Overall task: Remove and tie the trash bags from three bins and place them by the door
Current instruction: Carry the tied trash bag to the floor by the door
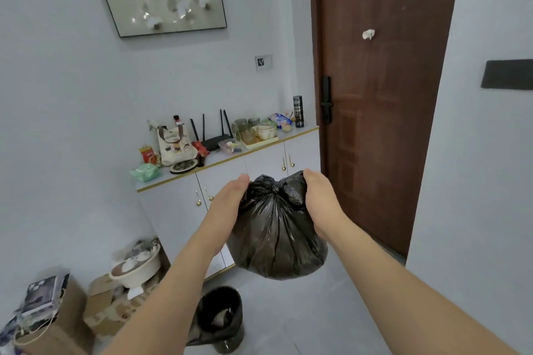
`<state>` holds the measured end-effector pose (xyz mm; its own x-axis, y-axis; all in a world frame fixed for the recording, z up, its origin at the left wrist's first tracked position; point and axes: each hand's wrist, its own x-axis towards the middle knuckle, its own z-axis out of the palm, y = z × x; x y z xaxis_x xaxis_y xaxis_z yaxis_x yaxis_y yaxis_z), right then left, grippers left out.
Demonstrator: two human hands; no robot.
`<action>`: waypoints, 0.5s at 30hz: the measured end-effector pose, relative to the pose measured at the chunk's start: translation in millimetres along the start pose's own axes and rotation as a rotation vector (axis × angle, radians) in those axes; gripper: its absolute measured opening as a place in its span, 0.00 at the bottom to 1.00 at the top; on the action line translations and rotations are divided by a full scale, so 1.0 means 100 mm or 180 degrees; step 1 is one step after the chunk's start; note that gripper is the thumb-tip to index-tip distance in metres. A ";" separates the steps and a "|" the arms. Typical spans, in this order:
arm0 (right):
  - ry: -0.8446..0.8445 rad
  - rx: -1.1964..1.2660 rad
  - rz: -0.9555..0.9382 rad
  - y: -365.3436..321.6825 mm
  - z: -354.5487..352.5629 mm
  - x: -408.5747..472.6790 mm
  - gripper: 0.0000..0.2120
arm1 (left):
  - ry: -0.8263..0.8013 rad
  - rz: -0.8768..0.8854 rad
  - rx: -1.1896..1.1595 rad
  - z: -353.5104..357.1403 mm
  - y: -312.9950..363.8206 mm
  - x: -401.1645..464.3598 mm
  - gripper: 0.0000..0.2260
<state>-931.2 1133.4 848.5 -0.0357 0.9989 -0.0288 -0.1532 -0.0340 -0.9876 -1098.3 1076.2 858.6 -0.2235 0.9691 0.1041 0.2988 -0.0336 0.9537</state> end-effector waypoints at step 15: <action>0.2047 -0.0170 -0.0092 0.08 -0.68 0.90 0.19 | -0.1000 0.0640 0.0004 1.40 -0.24 1.83 0.09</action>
<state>-868.6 1225.0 828.0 0.5692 0.8190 -0.0726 -0.0954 -0.0218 -0.9952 -1016.4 1288.8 815.2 0.1353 0.9709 0.1974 0.3090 -0.2307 0.9227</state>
